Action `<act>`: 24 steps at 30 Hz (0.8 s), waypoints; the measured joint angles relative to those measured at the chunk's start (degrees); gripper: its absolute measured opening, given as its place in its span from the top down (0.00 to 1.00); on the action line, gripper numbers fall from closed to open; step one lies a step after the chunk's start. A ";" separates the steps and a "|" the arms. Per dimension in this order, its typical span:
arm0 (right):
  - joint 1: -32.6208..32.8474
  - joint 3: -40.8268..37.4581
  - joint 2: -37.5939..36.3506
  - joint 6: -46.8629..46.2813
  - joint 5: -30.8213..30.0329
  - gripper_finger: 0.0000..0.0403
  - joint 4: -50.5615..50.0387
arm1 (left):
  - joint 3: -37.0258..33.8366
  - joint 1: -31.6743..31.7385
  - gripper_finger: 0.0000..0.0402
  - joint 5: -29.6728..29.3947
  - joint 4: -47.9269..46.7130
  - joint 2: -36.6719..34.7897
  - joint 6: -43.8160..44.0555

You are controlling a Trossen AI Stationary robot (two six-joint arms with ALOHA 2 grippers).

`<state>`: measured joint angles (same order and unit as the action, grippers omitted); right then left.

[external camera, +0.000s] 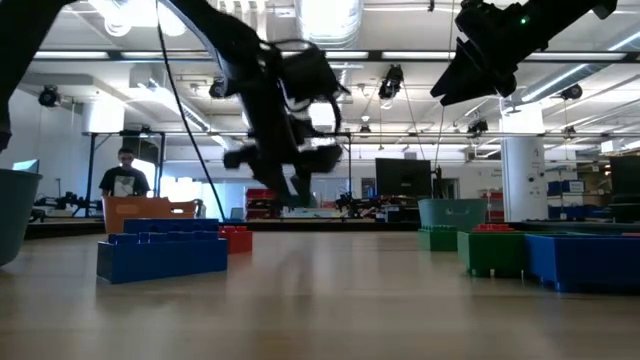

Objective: Sort & place blocks by color
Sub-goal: Put the green game piece into the orange bin

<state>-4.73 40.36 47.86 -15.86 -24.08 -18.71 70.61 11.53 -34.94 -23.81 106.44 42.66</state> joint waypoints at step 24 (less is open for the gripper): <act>0.22 -0.72 0.72 -3.21 0.06 0.48 -0.65 | -27.63 1.06 0.66 -2.86 -26.17 -36.83 17.83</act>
<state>-4.51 39.64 48.58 -19.07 -24.01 -19.36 42.98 12.59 -37.80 -49.98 69.60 60.50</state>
